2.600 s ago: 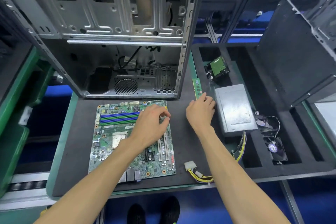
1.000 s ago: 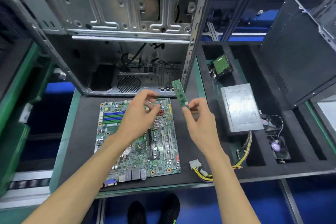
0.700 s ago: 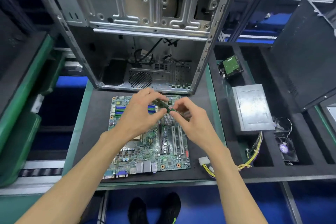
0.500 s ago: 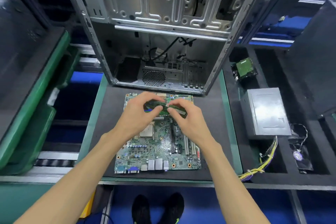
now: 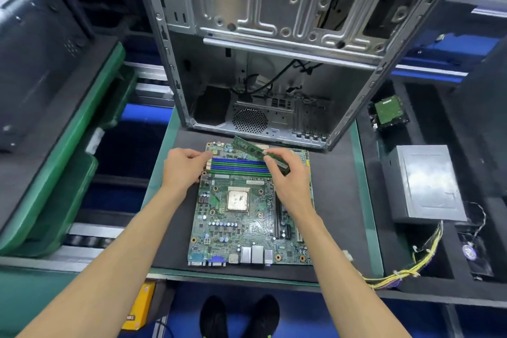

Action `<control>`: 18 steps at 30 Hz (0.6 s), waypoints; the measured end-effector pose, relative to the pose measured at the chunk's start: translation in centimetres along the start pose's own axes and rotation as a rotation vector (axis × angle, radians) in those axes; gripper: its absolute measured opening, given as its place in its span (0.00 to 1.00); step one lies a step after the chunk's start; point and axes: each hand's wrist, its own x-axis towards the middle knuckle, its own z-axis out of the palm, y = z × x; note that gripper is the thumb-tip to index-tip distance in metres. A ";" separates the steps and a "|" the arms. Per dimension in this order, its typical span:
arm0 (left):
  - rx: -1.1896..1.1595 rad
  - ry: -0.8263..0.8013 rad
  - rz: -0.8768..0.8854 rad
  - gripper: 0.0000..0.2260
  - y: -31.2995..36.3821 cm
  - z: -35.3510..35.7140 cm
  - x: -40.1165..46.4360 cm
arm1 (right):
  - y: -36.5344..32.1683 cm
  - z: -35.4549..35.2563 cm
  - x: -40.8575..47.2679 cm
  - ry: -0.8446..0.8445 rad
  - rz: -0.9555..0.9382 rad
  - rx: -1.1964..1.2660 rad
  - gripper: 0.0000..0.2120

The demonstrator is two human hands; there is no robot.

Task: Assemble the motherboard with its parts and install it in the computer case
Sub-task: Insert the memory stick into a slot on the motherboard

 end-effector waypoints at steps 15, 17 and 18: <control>0.301 -0.249 0.722 0.13 3.4 0.7 -2.0 | -0.5 -0.5 0.6 -0.172 -0.112 -0.128 0.07; 0.430 -0.344 0.744 0.12 3.9 1.1 -2.3 | -1.1 -0.4 0.7 -0.211 -0.102 -0.101 0.07; 0.435 -0.332 0.720 0.11 3.9 1.0 -2.2 | -1.3 -0.4 0.8 -0.207 -0.071 -0.063 0.08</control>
